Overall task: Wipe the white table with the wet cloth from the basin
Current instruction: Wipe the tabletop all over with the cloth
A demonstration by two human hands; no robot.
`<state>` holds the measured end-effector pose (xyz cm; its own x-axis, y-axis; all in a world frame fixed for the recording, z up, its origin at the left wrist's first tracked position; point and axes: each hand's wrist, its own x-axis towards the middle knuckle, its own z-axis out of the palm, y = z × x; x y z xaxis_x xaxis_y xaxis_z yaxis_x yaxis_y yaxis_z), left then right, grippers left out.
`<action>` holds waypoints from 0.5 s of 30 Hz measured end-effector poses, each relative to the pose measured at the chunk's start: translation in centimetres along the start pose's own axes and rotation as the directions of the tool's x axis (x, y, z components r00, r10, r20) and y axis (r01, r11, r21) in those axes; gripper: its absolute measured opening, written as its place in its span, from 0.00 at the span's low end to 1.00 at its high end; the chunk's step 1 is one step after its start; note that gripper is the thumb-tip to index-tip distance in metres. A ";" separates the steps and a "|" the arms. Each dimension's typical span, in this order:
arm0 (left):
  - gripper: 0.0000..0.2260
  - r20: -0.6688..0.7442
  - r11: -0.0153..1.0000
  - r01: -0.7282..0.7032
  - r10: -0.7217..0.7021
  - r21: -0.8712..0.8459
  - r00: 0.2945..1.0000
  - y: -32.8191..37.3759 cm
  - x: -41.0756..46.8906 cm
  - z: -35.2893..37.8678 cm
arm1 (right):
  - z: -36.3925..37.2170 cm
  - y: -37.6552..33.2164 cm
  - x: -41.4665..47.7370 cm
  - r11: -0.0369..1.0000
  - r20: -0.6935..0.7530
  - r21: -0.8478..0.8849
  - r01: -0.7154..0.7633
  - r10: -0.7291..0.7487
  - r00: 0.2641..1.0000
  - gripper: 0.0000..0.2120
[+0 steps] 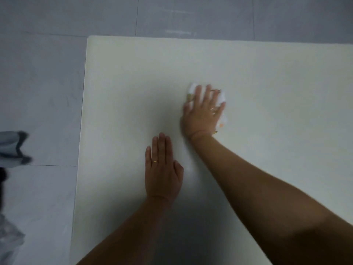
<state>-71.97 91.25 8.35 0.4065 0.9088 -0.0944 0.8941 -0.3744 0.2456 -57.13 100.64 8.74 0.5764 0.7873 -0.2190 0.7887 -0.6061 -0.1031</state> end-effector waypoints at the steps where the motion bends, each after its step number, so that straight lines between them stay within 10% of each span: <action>1: 0.30 -0.002 1.000 0.000 0.000 -0.003 1.000 0.0 0.0 0.0 | 0.5 -1.6 -1.1 0.990 0.011 -0.012 0.142 -0.142 0.990 0.28; 6: 0.30 -0.008 1.000 0.002 -0.002 0.002 1.000 -0.1 0.1 0.1 | -0.4 1.0 0.0 0.756 0.095 -0.106 0.646 -0.639 0.764 0.27; 11: 0.30 -0.017 1.000 0.001 -0.002 -0.011 1.000 -0.1 0.2 0.2 | -2.3 6.7 5.8 0.979 -0.002 -0.045 0.199 -0.199 0.980 0.27; 15: 0.30 -0.016 1.000 0.016 -0.016 -0.017 1.000 0.1 0.2 -0.1 | -0.9 1.4 4.4 0.999 -0.020 -0.020 0.042 -0.043 0.999 0.27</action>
<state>-71.85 91.46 8.47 0.3886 0.9177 -0.0828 0.8974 -0.3565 0.2601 -53.29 103.37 8.54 0.5463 0.8146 -0.1950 0.8166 -0.5698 -0.0925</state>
